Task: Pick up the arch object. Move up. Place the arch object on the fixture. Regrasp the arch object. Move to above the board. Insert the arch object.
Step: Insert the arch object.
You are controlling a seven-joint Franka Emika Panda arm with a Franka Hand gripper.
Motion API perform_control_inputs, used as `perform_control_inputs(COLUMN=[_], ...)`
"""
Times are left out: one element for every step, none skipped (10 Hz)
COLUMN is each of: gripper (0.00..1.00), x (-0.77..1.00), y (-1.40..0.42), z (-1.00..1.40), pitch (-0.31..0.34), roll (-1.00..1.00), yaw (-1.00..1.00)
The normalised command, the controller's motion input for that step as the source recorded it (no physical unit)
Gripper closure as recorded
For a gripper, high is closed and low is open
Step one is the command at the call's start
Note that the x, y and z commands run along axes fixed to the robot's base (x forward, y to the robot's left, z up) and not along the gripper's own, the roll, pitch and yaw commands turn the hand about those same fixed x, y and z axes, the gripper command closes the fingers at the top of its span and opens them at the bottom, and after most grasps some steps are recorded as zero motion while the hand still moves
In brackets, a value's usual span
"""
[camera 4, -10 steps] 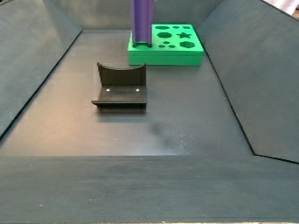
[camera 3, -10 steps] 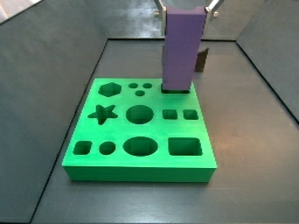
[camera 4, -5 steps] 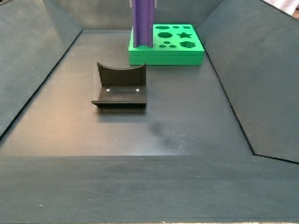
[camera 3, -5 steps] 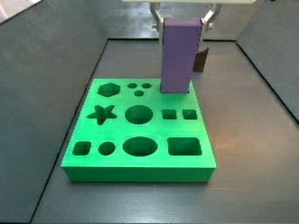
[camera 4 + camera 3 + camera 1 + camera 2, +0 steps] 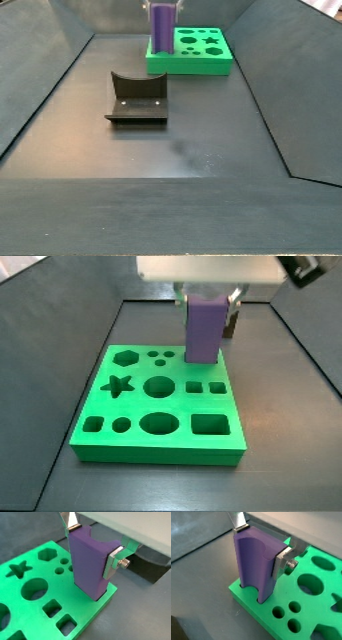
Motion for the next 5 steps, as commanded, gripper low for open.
perform_control_inputs(gripper=[1.0,1.0,1.0,1.0,1.0], x=[0.11,0.13,0.18,0.0,0.0], y=[0.32,0.34,0.17,0.0,0.0], z=[-1.0,-1.0,-0.85,0.0,0.0], pitch=[-0.011,0.0,0.0,0.0,0.0], roll=[0.0,0.03,0.1,0.01,0.0], yaw=[0.13,0.09,0.06,0.0,0.0])
